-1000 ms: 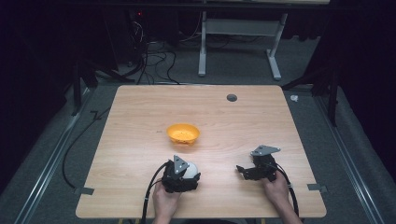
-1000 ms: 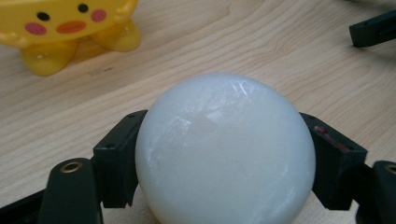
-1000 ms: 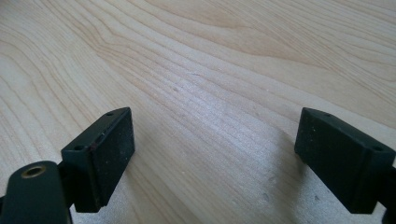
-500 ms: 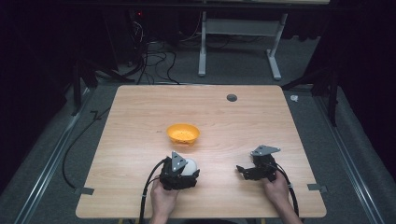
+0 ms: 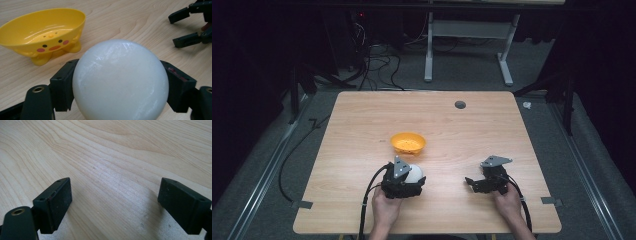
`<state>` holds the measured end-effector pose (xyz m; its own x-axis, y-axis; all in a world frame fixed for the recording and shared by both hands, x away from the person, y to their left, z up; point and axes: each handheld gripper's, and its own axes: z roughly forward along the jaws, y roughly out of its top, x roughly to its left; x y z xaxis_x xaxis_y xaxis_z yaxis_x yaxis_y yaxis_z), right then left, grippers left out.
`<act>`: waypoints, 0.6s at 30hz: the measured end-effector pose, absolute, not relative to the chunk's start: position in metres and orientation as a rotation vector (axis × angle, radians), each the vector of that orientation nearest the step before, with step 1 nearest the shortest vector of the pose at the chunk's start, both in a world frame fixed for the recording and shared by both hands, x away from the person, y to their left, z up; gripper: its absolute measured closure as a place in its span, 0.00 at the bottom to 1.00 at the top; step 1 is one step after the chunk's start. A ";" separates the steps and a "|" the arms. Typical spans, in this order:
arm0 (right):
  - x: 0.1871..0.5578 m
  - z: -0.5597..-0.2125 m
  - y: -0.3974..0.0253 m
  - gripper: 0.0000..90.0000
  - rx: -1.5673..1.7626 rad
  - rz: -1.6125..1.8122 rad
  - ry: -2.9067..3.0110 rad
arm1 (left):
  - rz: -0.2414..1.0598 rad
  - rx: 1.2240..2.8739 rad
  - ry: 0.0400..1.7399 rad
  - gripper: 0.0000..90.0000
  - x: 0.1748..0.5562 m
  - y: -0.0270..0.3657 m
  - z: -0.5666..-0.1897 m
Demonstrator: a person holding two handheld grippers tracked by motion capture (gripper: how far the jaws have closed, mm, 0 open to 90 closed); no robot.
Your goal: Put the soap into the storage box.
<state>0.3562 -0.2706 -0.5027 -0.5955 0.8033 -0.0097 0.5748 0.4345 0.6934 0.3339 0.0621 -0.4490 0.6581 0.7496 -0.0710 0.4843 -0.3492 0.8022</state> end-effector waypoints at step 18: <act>0.356 -0.503 -0.271 0.14 1.174 0.942 2.354 | 0.378 2.008 0.966 0.27 0.347 0.066 -0.438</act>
<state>0.3563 -0.2707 -0.5029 -0.5974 0.8019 -0.0122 0.5720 0.4367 0.6943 0.3467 0.0663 -0.4379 0.6557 0.7500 -0.0865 0.4920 -0.3376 0.8025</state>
